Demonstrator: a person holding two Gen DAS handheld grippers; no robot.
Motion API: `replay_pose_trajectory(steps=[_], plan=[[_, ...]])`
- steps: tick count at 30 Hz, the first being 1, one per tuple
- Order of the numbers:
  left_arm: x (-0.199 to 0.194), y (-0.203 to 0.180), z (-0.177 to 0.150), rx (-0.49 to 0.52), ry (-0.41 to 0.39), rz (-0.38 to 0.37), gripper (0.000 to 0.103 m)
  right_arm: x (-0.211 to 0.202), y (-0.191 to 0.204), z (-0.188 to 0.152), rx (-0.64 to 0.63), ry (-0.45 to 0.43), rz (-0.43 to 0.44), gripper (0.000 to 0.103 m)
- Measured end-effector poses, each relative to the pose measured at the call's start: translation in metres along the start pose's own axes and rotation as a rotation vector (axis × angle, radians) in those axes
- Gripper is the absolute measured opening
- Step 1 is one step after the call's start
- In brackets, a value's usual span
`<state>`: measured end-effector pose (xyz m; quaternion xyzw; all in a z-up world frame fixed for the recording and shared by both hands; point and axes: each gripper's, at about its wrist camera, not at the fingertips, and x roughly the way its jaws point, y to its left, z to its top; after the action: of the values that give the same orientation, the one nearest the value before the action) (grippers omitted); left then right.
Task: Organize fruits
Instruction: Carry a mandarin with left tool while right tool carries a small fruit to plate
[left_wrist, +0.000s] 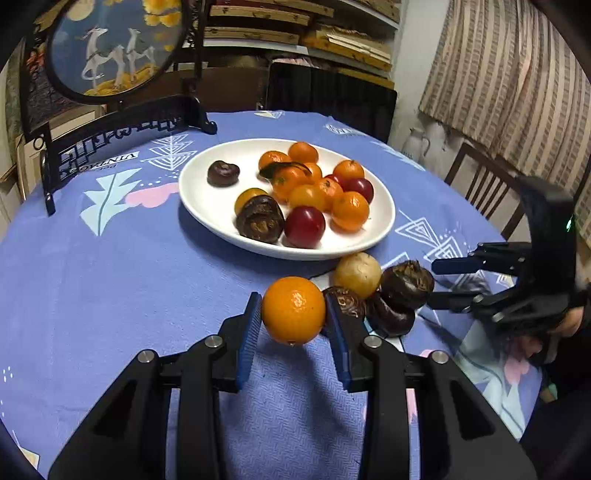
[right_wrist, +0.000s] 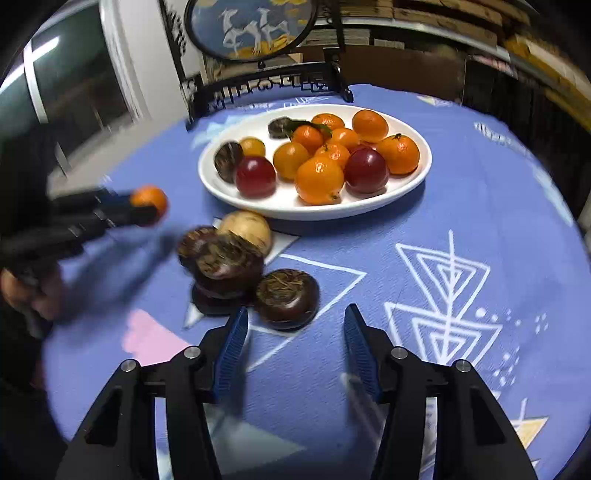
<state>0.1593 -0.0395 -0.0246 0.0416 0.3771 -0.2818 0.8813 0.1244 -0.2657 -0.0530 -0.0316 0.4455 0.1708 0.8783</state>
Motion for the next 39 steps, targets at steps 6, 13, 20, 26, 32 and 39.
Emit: replay_pose_trajectory(steps=[6, 13, 20, 26, 32, 39], plan=[[0.002, 0.002, 0.002, -0.018, 0.010, -0.003, 0.034, 0.018, 0.008, 0.014, -0.034, 0.027, -0.007, 0.043], [-0.010, 0.011, 0.004, -0.053, -0.019, 0.005, 0.034, -0.022, -0.005, 0.014, 0.057, -0.057, 0.044, 0.042], [-0.005, 0.003, 0.060, -0.026, -0.046, 0.030, 0.034, -0.046, -0.039, 0.071, 0.133, -0.147, 0.080, 0.043], [0.043, -0.001, 0.109, -0.015, -0.016, 0.062, 0.034, -0.011, -0.052, 0.127, 0.196, -0.157, 0.072, 0.043], [0.072, 0.007, 0.122, -0.033, 0.010, 0.135, 0.072, 0.026, -0.061, 0.155, 0.241, -0.137, 0.015, 0.044], [0.027, -0.006, 0.073, 0.076, 0.006, 0.131, 0.074, -0.007, -0.046, 0.098, 0.184, -0.114, 0.043, 0.045]])
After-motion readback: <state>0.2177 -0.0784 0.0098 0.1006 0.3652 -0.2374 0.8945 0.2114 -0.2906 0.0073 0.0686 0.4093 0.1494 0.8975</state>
